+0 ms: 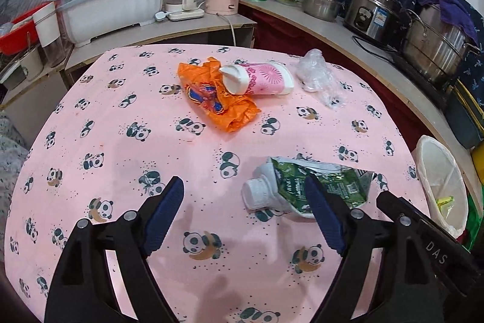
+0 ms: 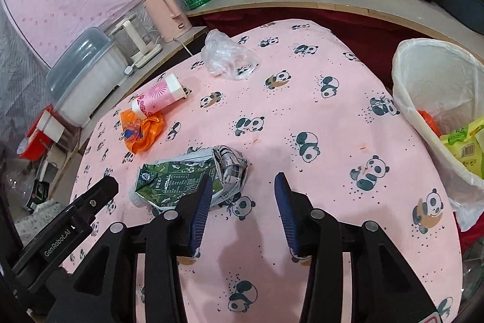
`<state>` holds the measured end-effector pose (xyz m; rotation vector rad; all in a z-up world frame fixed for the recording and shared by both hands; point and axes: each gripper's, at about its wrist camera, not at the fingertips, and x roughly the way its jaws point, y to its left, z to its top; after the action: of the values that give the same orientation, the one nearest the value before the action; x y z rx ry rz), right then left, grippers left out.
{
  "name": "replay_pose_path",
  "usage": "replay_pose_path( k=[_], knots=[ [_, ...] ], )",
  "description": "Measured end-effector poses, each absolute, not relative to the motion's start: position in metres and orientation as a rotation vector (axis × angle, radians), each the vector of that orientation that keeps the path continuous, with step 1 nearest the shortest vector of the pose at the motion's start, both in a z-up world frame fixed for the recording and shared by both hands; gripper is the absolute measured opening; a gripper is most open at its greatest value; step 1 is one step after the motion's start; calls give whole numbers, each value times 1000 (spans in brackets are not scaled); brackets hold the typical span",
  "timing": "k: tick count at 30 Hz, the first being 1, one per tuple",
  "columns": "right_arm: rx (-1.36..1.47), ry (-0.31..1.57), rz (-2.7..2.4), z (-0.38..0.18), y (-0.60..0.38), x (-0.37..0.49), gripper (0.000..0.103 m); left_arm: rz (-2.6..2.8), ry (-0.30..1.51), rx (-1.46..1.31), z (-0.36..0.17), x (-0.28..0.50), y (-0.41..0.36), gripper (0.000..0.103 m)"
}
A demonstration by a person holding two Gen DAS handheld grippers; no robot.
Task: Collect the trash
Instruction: 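Grasp the orange snack bag with the left tool while the right tool grasps the crumpled green carton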
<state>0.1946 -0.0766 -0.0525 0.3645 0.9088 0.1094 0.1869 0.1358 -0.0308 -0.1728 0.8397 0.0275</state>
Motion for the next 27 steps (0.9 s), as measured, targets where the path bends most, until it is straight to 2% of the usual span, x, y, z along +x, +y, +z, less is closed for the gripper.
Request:
replay_pose_path(
  k=[12, 27],
  knots=[
    [326, 943, 107, -68, -53, 222, 44, 86, 853, -260, -41, 217, 190, 83],
    [334, 936, 87, -83, -49, 243, 44, 77, 905, -289, -62, 281, 185, 83]
  ],
)
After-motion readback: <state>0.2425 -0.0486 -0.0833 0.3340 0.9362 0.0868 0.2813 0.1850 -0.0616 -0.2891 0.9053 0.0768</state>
